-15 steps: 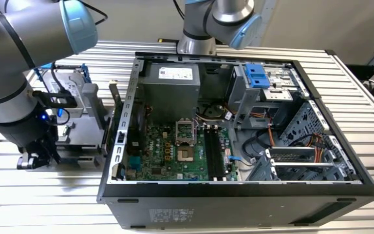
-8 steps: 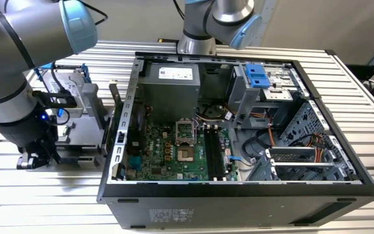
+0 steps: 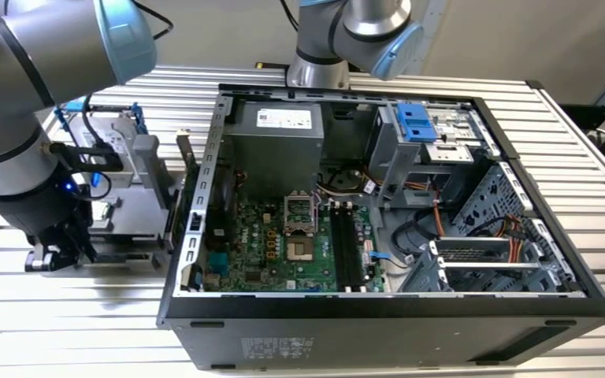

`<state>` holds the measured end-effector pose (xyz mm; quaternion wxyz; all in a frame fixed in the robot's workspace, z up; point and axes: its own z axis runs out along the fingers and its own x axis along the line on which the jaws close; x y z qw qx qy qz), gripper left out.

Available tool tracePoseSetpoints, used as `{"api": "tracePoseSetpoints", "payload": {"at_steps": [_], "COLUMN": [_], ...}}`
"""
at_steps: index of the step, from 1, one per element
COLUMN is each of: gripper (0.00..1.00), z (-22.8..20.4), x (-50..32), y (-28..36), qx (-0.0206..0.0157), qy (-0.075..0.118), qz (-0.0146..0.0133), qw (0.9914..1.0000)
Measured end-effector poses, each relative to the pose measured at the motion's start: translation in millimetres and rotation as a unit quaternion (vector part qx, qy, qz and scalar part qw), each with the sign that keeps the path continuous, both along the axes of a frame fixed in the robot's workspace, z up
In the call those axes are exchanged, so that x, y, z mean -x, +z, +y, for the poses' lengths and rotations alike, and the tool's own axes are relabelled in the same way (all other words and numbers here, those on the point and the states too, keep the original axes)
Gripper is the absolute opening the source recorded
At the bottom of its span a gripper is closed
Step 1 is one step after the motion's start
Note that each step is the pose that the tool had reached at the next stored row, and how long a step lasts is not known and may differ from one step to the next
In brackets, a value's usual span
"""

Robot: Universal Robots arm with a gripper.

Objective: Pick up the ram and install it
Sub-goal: 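Pick up the ram and move it above insertion slot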

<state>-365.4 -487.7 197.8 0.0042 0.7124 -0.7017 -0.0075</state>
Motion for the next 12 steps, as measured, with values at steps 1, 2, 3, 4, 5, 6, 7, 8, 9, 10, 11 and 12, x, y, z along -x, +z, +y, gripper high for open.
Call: {"api": "tracePoseSetpoints", "payload": {"at_steps": [1,2,3,4,5,6,7,8,9,10,11,12], "gripper": [0.00,0.00,0.00,0.00,0.00,0.00,0.00,0.00,0.00,0.00,0.00,0.00], "z": [0.0,0.0,0.0,0.0,0.0,0.0,0.0,0.0,0.0,0.0,0.0,0.0], "x": [0.0,0.0,0.0,0.0,0.0,0.0,0.0,0.0,0.0,0.0,0.0,0.0], "y": [1.0,2.1,3.2,4.2,5.3,6.2,6.9,7.5,8.1,8.8,9.8,11.1], "qx": [0.0000,0.0000,0.0000,0.0000,0.0000,0.0000,0.0000,-0.0001,-0.0003,-0.0004,-0.0004,-0.0004], "qy": [0.000,0.000,0.000,0.000,0.000,0.000,0.000,0.000,0.000,0.000,0.000,0.000], "qz": [0.0000,0.0000,0.0000,0.0000,0.0000,0.0001,0.0000,-0.0001,-0.0003,-0.0005,-0.0004,-0.0004], "qw": [1.00000,1.00000,1.00000,1.00000,1.00000,1.00000,1.00000,1.00000,1.00000,1.00000,1.00000,1.00000]}}
